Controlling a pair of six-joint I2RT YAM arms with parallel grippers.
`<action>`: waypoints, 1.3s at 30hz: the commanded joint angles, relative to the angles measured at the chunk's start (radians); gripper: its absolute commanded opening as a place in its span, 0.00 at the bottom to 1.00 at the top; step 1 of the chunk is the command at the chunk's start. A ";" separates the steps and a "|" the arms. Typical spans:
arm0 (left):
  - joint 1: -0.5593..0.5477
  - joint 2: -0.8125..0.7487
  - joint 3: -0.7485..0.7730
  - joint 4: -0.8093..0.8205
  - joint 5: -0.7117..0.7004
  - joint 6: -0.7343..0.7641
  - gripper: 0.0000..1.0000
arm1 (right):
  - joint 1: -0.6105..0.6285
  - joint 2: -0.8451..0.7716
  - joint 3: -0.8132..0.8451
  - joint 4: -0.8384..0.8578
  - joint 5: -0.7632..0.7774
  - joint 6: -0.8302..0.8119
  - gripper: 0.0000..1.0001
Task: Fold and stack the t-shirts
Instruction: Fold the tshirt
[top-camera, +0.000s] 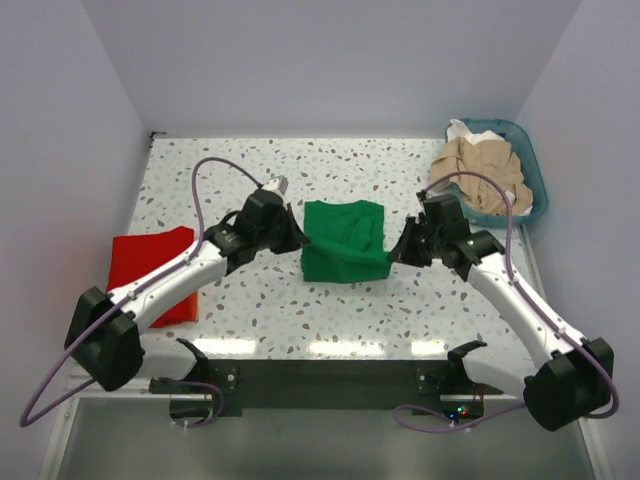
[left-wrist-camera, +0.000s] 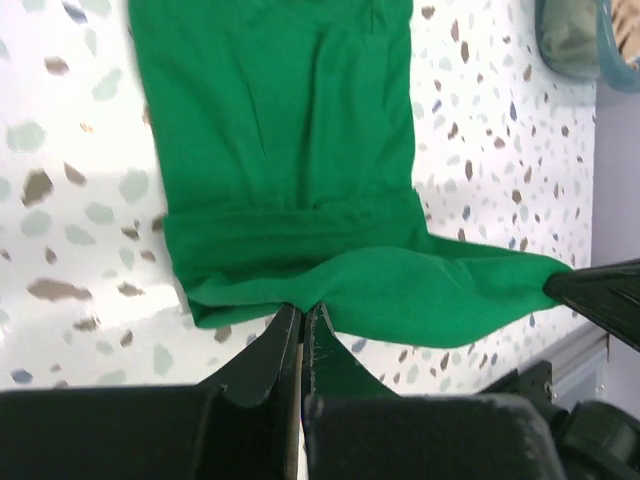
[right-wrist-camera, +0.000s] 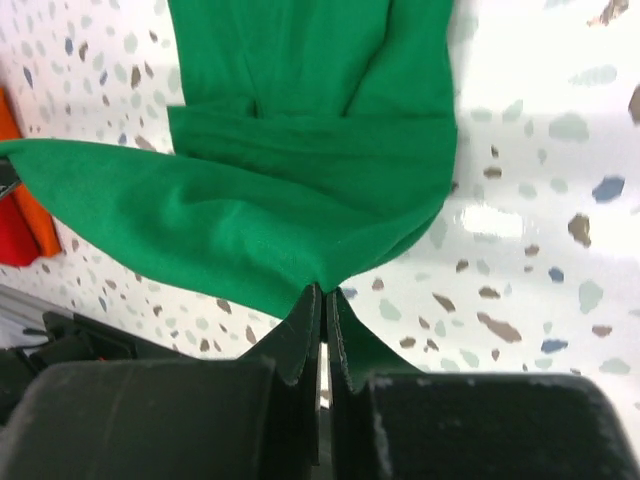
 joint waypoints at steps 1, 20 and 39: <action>0.061 0.092 0.156 -0.023 0.027 0.078 0.00 | -0.026 0.128 0.151 0.083 0.032 -0.038 0.00; 0.371 0.922 0.863 0.062 0.366 0.134 0.59 | -0.244 1.060 0.981 0.105 -0.146 -0.073 0.60; 0.353 0.650 0.322 0.323 0.369 0.089 0.71 | -0.078 0.788 0.528 0.186 0.150 -0.143 0.49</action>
